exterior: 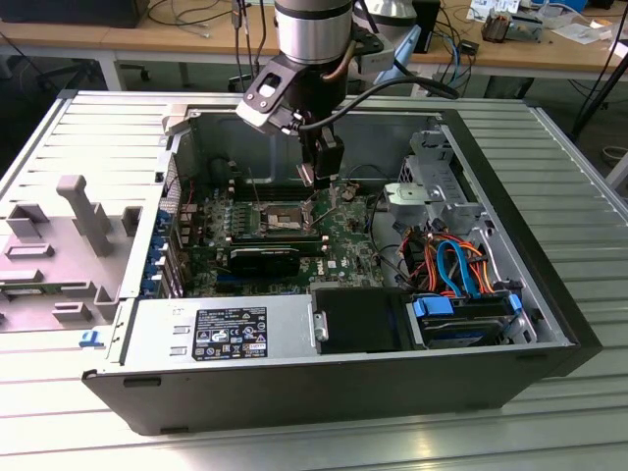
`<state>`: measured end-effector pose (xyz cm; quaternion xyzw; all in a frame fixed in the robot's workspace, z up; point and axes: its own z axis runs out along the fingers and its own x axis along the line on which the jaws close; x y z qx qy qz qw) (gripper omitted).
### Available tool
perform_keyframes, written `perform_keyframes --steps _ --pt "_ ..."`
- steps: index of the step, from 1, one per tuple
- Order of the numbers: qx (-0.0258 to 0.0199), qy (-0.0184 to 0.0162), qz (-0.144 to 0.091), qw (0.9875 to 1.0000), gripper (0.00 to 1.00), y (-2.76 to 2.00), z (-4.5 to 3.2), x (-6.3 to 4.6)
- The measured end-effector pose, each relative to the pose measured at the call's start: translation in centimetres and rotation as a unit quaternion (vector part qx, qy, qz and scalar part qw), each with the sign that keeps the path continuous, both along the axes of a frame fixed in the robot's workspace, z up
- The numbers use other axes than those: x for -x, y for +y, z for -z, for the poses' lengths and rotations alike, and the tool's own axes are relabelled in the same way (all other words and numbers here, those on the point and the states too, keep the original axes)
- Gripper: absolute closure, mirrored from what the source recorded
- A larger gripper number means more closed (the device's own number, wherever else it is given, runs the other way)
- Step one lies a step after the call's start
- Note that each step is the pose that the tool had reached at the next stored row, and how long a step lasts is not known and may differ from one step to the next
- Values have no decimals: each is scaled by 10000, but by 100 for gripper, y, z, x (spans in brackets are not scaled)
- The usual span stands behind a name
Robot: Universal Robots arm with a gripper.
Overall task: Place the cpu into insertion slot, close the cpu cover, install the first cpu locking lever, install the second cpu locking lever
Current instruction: 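Place the cpu into insertion slot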
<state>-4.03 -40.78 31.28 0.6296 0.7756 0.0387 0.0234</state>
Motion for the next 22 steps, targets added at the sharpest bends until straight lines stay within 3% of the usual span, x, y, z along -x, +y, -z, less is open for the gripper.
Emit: perform_keyframes --steps 22 --pt "0 0 133 9999 45 0 0 0"
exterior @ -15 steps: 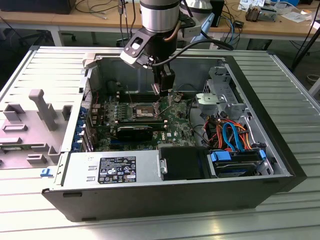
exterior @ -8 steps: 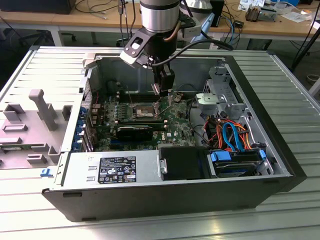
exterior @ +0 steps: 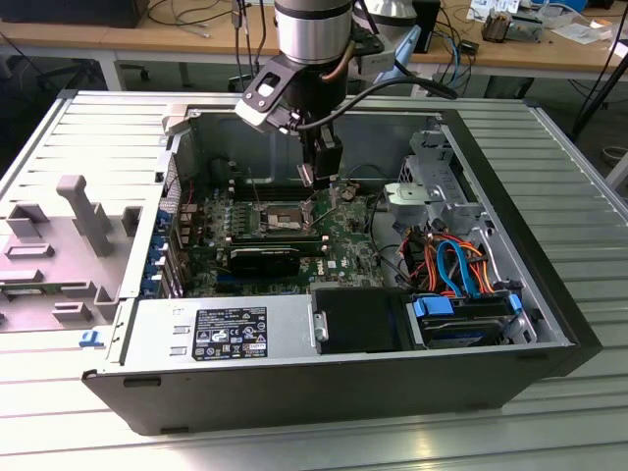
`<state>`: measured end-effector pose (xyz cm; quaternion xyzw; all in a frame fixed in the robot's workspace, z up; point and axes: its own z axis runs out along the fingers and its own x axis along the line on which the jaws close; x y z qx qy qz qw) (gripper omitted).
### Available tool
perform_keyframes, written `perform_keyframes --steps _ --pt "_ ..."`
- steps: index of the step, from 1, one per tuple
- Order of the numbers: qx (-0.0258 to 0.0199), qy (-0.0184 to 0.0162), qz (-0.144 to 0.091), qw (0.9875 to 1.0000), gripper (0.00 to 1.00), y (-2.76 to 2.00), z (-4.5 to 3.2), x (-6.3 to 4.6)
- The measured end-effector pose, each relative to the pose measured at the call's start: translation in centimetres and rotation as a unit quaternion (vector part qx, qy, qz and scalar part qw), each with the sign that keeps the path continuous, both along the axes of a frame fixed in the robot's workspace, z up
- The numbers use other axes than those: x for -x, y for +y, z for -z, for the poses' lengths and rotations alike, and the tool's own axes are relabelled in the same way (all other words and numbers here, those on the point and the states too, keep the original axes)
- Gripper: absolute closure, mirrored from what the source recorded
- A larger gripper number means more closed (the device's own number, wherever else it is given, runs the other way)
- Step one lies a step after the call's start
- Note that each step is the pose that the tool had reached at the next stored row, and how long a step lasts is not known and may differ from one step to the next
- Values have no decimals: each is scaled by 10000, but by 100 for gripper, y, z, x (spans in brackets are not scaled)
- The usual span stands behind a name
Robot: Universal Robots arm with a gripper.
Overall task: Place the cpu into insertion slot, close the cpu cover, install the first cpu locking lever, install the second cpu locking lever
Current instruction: 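Place the cpu into insertion slot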
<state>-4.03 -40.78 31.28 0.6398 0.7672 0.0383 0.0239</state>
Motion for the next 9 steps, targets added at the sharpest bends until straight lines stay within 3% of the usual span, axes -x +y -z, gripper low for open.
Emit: perform_keyframes --steps 9 --pt "0 0 55 10000 45 0 0 0"
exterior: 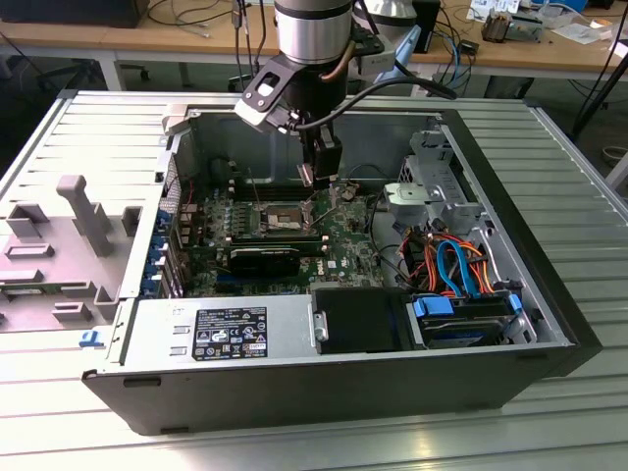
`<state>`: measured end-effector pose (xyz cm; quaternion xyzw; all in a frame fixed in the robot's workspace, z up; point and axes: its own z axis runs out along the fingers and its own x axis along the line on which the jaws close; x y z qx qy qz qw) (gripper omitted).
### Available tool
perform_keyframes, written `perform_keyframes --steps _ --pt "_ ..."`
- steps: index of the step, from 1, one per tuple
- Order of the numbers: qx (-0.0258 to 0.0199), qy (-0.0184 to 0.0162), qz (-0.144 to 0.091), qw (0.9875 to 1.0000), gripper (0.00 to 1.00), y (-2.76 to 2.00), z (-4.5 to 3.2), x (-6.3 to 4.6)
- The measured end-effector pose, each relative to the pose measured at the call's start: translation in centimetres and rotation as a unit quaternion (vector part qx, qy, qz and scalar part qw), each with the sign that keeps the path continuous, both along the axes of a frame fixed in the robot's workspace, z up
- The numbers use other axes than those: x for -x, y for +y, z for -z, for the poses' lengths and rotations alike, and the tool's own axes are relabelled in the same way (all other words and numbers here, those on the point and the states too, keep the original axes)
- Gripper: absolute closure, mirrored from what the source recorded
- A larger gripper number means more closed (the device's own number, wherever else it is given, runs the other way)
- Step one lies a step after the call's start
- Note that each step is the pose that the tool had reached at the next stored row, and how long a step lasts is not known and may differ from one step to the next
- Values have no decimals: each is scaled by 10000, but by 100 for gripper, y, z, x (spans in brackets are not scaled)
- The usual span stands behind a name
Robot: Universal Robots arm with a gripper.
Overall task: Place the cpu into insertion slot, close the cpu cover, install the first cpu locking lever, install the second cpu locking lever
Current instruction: 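Place the cpu into insertion slot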
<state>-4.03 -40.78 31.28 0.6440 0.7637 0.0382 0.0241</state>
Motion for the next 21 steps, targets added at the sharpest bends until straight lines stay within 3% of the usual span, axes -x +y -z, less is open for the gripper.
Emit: perform_keyframes --steps 21 --pt "0 0 131 9999 45 0 1 0"
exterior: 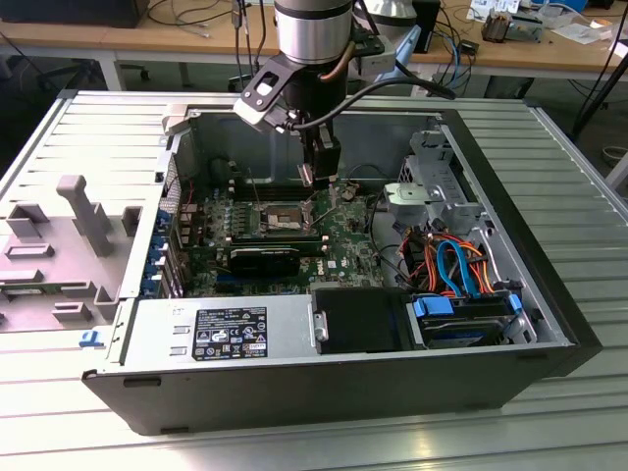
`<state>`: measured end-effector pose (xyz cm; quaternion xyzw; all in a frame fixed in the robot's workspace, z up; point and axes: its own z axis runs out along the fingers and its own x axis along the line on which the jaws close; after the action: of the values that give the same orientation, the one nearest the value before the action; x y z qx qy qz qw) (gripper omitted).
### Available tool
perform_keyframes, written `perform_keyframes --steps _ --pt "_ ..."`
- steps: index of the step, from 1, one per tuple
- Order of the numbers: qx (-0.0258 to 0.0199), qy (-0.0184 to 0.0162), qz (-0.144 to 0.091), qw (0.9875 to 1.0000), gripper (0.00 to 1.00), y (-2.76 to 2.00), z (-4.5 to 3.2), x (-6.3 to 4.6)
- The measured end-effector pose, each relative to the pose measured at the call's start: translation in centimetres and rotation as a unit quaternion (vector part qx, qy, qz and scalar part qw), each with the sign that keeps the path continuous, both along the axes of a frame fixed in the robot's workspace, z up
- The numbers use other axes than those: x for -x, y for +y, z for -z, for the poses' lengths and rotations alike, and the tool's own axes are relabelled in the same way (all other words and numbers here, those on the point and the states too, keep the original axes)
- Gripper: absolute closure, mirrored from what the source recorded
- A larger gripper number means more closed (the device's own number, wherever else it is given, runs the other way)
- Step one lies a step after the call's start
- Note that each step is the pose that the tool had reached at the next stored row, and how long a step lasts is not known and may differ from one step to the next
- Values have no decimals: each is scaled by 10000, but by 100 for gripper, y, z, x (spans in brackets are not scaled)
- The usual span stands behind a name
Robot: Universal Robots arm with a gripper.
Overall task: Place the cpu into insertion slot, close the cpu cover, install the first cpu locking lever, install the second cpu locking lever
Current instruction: 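Place the cpu into insertion slot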
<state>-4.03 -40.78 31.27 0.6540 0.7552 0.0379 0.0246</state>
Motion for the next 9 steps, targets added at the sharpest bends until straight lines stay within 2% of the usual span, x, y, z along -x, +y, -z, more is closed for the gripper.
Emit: perform_keyframes --steps 9 --pt "0 0 64 10000 45 0 1 0"
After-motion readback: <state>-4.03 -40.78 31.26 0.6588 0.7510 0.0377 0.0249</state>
